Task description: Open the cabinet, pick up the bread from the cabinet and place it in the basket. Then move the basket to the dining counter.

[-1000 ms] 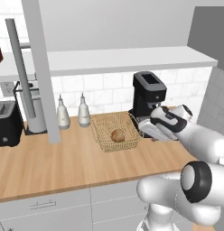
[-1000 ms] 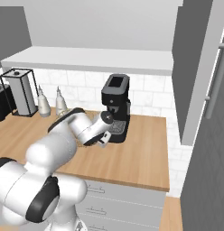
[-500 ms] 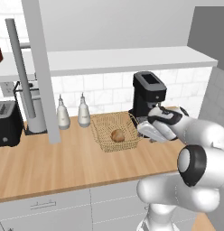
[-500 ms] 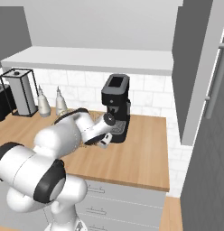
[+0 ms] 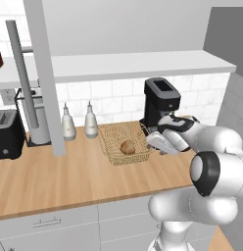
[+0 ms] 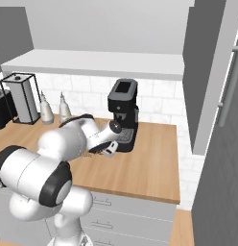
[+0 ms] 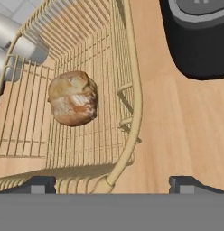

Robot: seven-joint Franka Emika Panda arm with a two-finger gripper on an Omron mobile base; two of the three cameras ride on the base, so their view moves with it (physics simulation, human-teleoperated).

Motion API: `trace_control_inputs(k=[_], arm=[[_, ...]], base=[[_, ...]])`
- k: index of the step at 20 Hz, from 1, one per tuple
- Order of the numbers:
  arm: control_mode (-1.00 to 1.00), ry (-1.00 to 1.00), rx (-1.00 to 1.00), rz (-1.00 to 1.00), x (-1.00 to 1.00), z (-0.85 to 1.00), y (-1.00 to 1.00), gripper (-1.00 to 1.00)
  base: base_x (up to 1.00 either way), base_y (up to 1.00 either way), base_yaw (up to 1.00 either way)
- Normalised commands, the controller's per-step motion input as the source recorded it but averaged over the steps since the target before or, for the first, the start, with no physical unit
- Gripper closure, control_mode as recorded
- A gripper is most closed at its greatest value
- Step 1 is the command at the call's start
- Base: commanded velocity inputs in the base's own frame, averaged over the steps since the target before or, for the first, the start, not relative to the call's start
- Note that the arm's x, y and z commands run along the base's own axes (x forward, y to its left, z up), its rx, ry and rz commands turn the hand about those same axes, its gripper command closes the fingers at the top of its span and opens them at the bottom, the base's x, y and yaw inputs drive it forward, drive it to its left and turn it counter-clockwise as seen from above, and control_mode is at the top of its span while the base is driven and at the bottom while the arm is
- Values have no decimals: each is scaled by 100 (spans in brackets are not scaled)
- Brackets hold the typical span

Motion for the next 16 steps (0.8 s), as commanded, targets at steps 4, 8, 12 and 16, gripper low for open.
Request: trace_control_inputs(k=[4,8,12,16], arm=[[-100,0,0,0,7,-3,13,-100],[-100,0,0,0,17,-9,3,-100],[-100,0,0,0,25,-8,2,-100],[-100,0,0,0,17,-9,13,-100]], base=[[0,0,0],[0,0,0],[0,0,0],[0,0,0]])
